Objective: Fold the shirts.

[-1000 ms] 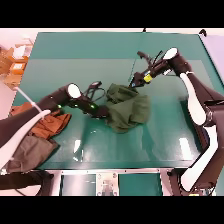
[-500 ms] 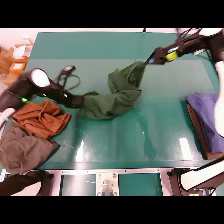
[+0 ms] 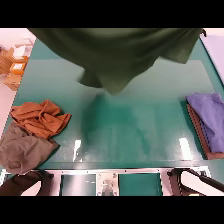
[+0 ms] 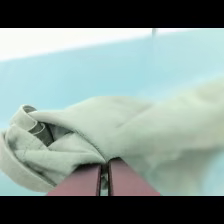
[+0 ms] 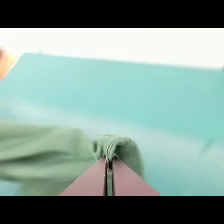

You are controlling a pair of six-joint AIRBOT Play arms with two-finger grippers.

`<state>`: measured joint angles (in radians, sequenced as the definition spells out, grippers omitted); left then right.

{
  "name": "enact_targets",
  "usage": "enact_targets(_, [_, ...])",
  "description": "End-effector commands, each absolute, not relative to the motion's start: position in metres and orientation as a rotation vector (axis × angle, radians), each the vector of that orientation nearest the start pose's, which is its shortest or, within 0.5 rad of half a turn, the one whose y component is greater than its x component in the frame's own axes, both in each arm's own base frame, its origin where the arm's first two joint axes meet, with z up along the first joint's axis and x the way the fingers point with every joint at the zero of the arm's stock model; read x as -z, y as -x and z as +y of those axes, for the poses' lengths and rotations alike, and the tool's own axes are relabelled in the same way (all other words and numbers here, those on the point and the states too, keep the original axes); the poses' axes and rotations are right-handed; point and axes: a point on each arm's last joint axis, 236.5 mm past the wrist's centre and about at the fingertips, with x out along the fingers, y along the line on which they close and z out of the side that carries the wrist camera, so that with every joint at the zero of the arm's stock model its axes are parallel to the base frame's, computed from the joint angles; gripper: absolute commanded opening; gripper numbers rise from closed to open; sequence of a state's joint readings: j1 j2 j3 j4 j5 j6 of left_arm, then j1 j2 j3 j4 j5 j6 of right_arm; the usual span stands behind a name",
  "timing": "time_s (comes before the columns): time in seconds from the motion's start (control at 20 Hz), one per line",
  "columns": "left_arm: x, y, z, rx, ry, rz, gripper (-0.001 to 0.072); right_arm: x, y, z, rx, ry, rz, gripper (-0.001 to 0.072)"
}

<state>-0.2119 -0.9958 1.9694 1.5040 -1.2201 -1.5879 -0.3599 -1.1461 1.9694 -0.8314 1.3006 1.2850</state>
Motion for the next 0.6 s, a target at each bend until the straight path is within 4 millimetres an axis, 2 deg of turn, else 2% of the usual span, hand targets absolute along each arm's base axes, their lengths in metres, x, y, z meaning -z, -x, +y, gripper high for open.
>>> enact_targets(0.0, [-0.543, -0.263, -0.060, 0.227, 0.047, -0.031, 0.0025, -0.494, -0.325, 0.009, -0.226, -0.094, 0.067, 0.0016])
enact_targets(0.05, [-0.541, -0.262, -0.059, 0.225, 0.045, -0.025, 0.0024, -0.500, -0.317, 0.012, -0.225, -0.086, 0.046, 0.0016])
enact_targets(0.15, [-0.526, -0.271, -0.060, 0.218, 0.038, 0.020, 0.0025, -0.495, -0.316, 0.014, -0.233, -0.085, 0.067, 0.0017])
enact_targets(0.25, [-0.490, -0.297, -0.065, 0.216, 0.029, 0.120, 0.0025, -0.475, -0.327, 0.012, -0.244, -0.120, 0.119, 0.0017])
enact_targets(0.35, [-0.431, -0.328, -0.073, 0.216, 0.016, 0.273, 0.0025, -0.437, -0.347, 0.009, -0.264, -0.185, 0.207, 0.0017])
enact_targets(0.4, [-0.395, -0.343, -0.077, 0.212, 0.017, 0.362, 0.0025, -0.412, -0.360, 0.010, -0.278, -0.211, 0.259, 0.0018])
enact_targets(0.45, [-0.358, -0.357, -0.081, 0.212, 0.017, 0.449, 0.0025, -0.380, -0.376, 0.011, -0.294, -0.241, 0.319, 0.0018])
enact_targets(0.55, [-0.269, -0.381, -0.096, 0.236, 0.030, 0.636, 0.0025, -0.307, -0.410, 0.019, -0.313, -0.314, 0.436, 0.0018])
